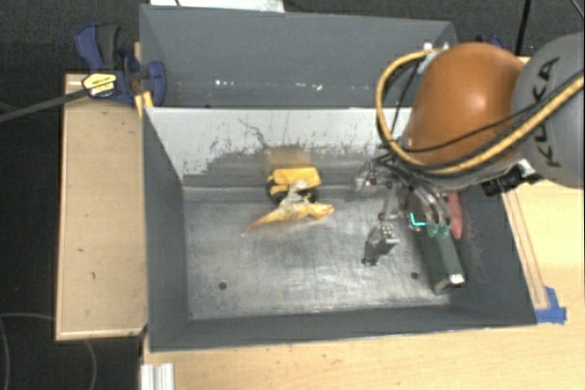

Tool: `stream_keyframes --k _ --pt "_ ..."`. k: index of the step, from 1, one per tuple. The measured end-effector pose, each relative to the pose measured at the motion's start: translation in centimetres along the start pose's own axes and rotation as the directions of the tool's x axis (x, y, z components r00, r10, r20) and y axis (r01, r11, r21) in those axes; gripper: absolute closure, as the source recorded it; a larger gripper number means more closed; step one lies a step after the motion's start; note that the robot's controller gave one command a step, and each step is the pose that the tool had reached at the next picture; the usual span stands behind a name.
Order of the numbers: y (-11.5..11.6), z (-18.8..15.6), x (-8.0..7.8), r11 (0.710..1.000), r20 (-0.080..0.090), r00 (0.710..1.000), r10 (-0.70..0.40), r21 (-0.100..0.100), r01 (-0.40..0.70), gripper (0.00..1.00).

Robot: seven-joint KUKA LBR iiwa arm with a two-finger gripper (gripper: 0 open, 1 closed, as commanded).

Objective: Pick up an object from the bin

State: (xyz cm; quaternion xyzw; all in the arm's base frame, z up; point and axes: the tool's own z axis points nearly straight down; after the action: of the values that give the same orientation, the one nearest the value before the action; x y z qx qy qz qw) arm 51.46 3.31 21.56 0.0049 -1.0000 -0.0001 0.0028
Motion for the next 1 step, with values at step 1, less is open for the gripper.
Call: stream_keyframes --k 1 --pt "-0.01 -0.43 -0.16 1.000 0.009 1.000 0.001 0.000 -0.001 0.00"
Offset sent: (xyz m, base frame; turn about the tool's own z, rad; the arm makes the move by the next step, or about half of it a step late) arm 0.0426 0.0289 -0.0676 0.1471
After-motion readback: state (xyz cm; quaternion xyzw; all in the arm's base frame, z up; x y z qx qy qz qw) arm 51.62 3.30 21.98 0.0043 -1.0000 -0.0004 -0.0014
